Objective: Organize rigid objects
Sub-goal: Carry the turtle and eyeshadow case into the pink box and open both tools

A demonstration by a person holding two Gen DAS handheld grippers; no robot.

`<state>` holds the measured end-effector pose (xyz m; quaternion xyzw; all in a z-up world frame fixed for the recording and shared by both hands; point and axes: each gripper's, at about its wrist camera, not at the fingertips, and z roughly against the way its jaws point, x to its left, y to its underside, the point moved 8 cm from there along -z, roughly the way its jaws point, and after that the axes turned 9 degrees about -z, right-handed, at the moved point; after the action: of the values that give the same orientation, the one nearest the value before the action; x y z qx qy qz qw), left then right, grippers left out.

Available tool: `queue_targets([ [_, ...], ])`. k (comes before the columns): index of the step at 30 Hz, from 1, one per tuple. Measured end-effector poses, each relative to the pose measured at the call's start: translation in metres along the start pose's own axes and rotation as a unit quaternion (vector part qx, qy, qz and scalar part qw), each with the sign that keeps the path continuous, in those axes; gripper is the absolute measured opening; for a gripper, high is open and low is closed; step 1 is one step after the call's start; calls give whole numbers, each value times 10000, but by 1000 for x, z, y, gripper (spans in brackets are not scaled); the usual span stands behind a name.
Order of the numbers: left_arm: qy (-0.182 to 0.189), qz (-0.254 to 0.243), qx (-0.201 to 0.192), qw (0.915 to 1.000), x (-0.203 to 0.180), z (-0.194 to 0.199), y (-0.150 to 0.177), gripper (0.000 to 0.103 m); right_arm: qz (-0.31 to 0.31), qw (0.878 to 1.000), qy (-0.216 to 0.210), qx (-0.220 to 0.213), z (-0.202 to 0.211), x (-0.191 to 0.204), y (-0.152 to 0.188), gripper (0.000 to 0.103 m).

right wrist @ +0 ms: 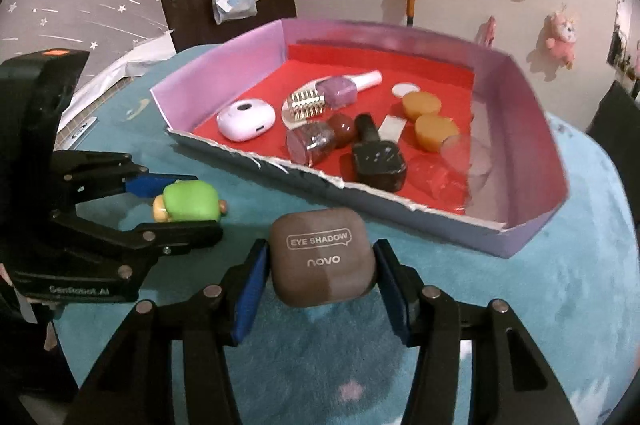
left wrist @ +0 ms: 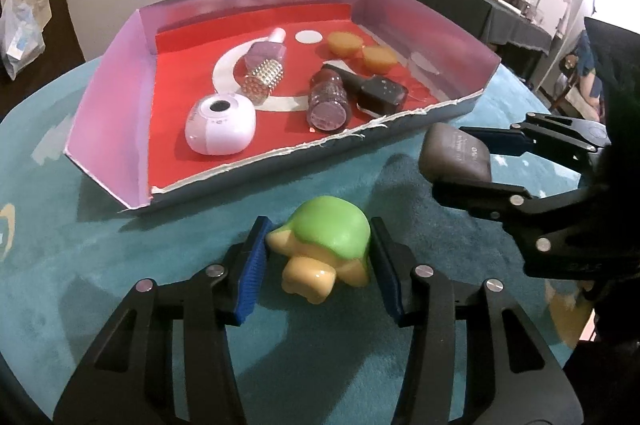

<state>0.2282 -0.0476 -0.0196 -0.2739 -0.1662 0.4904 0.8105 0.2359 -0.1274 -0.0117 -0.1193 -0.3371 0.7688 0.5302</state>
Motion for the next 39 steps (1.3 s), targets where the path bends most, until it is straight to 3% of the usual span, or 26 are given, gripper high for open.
queue_targets([
  [15,68,81,-228,9997,-1,24,-9,46,-64,9998,-188,-77,10,8,2,55],
  [19,21,80,-371,9993,11,40,-29,47,-139,9988,-384,-278,24,9,-18,55],
  [22,-100,34,-381,9992,26,43,-53,46,-88,9984,-307,-458,31,8,-44,55],
  [30,-370,-32,175,9992,70,2,-111,46,-128,9990,106,-408,4,-13,-131,55],
  [34,-531,-20,498,9973,89,-24,-130,46,-102,9986,513,-42,-37,-31,-161,55],
  [39,-737,-100,778,9942,105,-55,-149,46,-210,9954,834,419,-77,-52,-173,55],
])
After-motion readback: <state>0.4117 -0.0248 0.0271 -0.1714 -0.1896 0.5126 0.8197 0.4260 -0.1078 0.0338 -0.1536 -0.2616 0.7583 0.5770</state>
